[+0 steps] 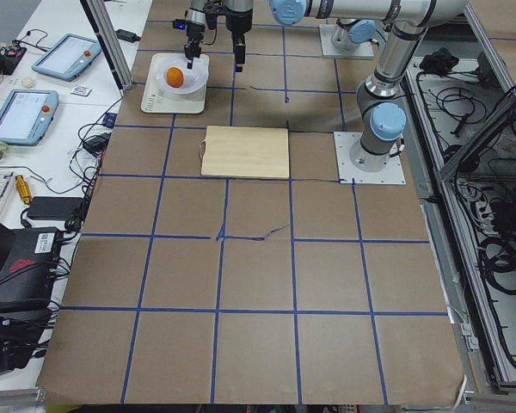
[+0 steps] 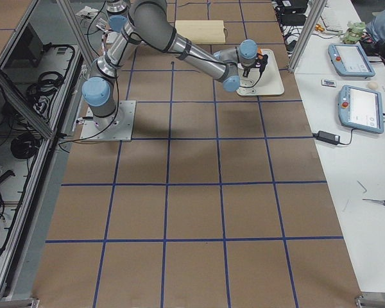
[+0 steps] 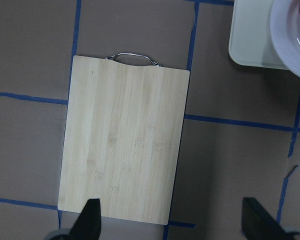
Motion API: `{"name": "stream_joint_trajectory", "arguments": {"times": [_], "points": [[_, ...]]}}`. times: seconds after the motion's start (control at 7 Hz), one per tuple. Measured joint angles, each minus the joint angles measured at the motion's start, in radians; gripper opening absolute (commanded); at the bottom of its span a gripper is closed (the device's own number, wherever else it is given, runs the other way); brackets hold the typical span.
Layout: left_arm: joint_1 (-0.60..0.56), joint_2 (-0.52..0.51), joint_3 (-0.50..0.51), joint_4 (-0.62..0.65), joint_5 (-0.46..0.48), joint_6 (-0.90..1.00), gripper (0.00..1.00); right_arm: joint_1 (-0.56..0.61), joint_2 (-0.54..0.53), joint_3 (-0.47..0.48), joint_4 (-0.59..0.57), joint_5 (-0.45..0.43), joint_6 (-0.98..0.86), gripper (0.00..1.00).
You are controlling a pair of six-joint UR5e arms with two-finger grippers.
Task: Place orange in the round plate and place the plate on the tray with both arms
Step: 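Move the plate with the right gripper onto the bear tray and release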
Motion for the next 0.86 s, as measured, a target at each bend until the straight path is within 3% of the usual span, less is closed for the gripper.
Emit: {"name": "stream_joint_trajectory", "arguments": {"times": [0.57, 0.86], "points": [[-0.001, -0.001, -0.004, 0.000, 0.000, 0.000, 1.00, -0.029, 0.022, -0.024, 0.003, -0.059, -0.006, 0.98], [-0.003, 0.000, -0.019, 0.008, -0.002, 0.000, 1.00, -0.031, -0.003, -0.082, 0.047, -0.160, -0.031, 1.00]]}}
